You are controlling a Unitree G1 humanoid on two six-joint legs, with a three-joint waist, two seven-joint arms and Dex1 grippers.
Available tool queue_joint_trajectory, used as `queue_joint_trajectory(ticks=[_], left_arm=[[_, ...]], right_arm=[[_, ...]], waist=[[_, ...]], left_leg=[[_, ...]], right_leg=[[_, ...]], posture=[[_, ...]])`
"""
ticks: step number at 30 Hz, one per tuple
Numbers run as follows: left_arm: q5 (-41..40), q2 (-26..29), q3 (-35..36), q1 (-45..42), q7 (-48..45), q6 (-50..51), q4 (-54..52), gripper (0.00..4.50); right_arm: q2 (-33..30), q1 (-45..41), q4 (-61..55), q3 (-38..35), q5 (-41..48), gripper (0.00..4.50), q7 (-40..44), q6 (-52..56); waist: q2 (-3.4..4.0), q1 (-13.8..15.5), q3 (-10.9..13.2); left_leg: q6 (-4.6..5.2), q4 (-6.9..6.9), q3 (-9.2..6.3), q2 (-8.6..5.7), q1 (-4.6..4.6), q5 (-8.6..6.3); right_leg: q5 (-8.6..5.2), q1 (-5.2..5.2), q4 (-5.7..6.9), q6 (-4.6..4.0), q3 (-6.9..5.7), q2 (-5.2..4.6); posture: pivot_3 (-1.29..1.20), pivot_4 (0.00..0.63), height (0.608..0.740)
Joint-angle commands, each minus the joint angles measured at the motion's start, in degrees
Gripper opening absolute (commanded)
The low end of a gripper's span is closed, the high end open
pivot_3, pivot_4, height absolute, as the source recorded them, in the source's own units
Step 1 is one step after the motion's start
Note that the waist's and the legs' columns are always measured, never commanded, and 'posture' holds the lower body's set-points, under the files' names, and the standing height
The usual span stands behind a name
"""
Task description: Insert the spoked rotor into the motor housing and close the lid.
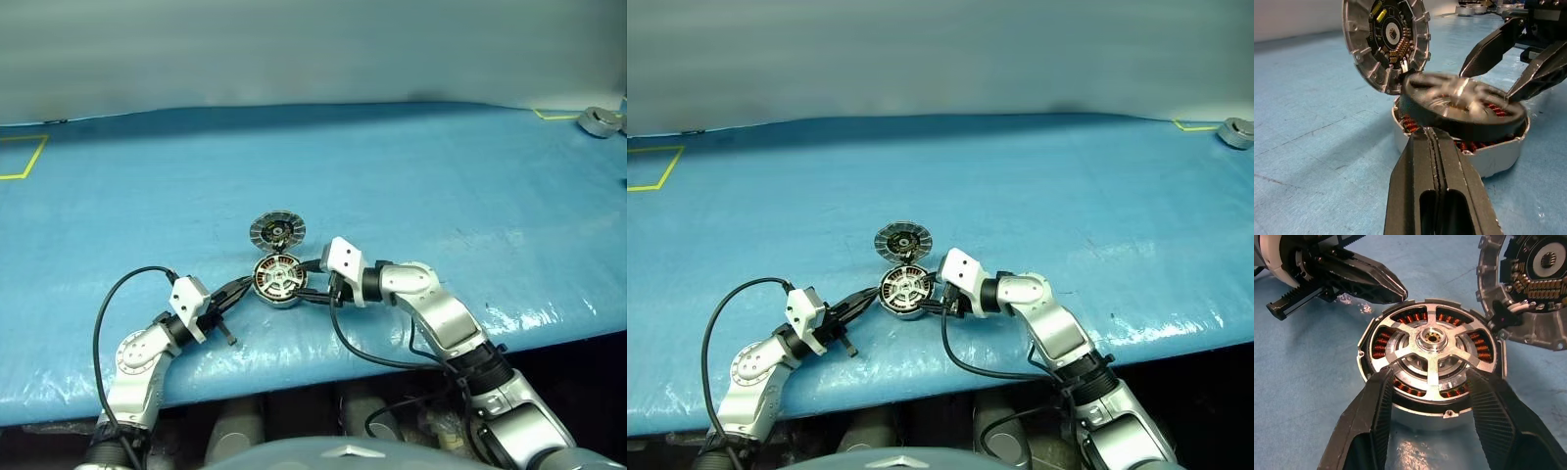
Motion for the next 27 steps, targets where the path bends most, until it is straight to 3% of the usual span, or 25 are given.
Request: queue_joint_trajectory(ticks=[1,8,11,16,21,27], left_arm=[[0.13,-0.19,0.46,-0.36,-0.02,-1.17,0.32,0.0],[0.08,-0.16,0.64,-0.21,0.06,-1.34,0.26,0.0],[-0.04,-0.25,0.77,-0.22,0.13,-1.43,0.32,0.0],[-0.29,-0.42,0.83,-0.06,0.21,-1.39,0.02,0.0],[-0.35,-0.59,0.88,0.15,0.39,-1.43,-0.16,0.0],[-0.37,-0.83,0.87,0.65,0.49,-1.27,-0.63,0.0]], right_arm=[[0.39,-0.17,-1.76,-1.52,1.79,2.39,0.53,-0.16],[3.01,-0.5,-2.6,-4.44,6.61,2.39,-0.34,1.17],[4.98,-0.98,-0.17,-5.04,6.78,1.75,-1.88,1.34],[8.18,-1.48,4.02,-2.55,4.83,0.12,-2.49,-0.16],[10.44,-1.43,7.06,0.27,3.18,0.05,-2.93,0.51],[7.91,0.01,10.25,5.39,-4.57,0.05,-5.56,1.93]], waist=[[-0.01,0.0,0.0],[-0.01,0.0,0.01],[-0.01,-0.01,0.01],[-0.01,-0.02,0.01],[-0.01,-0.06,0.01],[-0.06,-0.42,-0.22]], left_leg=[[0.0,-0.01,0.0,0.0,0.0,0.0],[0.0,-0.01,-0.02,0.0,0.0,0.0],[0.0,-0.01,-0.02,0.0,0.0,0.0],[0.0,-0.02,-0.02,0.0,0.0,0.0],[0.0,-0.03,-0.01,0.01,0.0,0.0],[0.0,-0.04,0.02,0.07,0.27,0.0]], right_leg=[[0.0,0.0,0.0,0.0,0.0,0.0],[0.0,0.0,0.0,0.0,0.0,0.01],[0.0,0.0,0.0,0.0,0.0,0.0],[0.0,-0.01,0.0,-0.01,-0.01,0.01],[0.0,-0.01,0.0,-0.01,-0.01,0.0],[-0.02,0.17,0.06,-0.05,-0.01,0.04]], posture=[[0.0,0.15,0.74],[0.0,0.15,0.74],[0.0,0.15,0.74],[0.0,0.15,0.74],[0.0,0.15,0.74],[0.0,0.15,0.74]])
